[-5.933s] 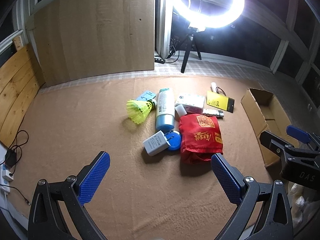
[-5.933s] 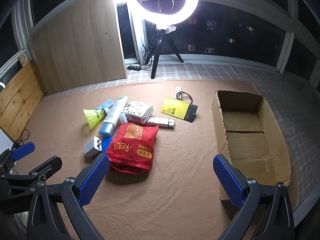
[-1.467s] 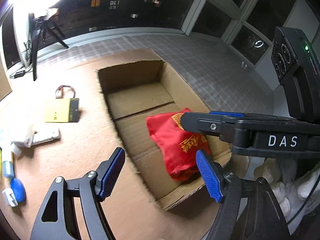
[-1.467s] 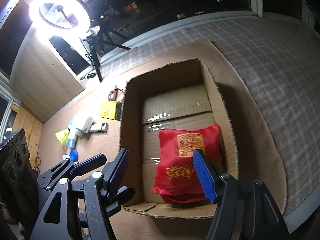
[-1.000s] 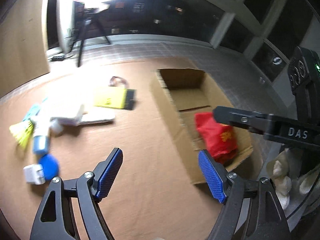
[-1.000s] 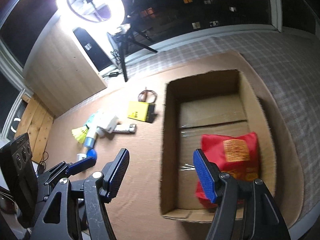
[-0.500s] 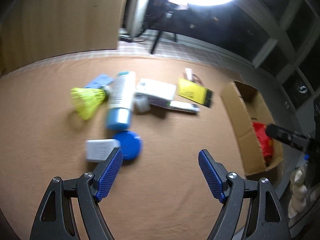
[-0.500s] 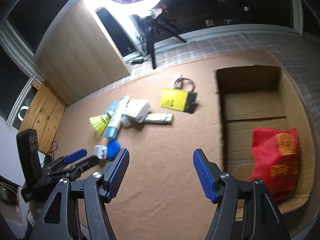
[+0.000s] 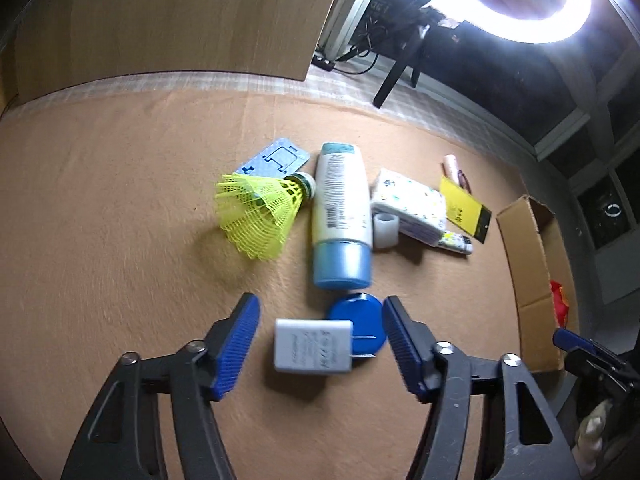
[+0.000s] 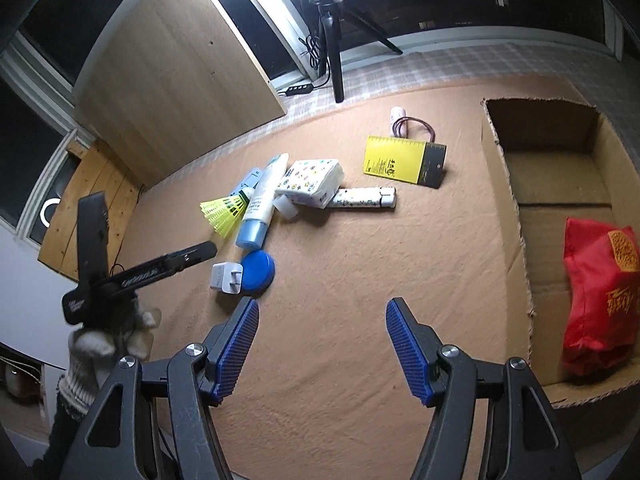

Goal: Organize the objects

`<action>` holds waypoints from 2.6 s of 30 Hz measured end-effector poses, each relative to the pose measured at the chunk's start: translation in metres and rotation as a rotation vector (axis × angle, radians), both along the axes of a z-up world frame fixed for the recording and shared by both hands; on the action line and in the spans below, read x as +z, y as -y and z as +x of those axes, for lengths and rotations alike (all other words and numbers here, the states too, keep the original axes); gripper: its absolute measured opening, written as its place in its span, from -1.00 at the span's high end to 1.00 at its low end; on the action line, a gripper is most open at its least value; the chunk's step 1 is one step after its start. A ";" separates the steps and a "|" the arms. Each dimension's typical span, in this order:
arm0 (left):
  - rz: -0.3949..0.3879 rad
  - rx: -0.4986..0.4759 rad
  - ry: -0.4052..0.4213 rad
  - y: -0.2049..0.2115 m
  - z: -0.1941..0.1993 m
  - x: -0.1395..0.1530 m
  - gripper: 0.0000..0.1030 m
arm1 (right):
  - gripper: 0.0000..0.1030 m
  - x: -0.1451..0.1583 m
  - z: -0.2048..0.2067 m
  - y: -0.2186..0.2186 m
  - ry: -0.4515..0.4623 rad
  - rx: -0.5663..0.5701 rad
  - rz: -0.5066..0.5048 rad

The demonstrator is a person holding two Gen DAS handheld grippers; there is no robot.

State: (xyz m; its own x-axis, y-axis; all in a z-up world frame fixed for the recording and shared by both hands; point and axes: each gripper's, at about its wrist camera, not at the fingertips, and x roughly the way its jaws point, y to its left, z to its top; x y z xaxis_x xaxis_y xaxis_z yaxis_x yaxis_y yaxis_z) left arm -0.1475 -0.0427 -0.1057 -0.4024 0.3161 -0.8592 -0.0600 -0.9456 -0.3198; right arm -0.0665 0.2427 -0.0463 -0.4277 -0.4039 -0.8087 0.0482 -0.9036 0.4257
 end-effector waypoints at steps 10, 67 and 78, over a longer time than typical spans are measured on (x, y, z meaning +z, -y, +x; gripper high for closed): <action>0.047 -0.050 0.075 0.008 -0.011 -0.023 -0.07 | -0.22 -0.005 0.003 0.004 0.017 -0.016 -0.004; 0.078 -0.398 0.025 -0.116 0.098 -0.012 -0.05 | -0.19 -0.065 0.004 0.011 0.194 0.034 -0.094; 0.039 -0.427 0.040 -0.116 0.090 -0.027 -0.23 | 0.08 -0.088 -0.005 0.030 0.270 0.076 -0.154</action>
State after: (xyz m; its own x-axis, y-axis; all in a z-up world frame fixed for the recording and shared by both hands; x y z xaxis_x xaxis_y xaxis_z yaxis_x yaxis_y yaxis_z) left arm -0.0572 0.0737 -0.1325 -0.1949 0.4797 -0.8555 -0.4298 -0.8258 -0.3651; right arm -0.0710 0.2123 -0.1345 -0.1698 -0.5532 -0.8156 -0.0197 -0.8255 0.5640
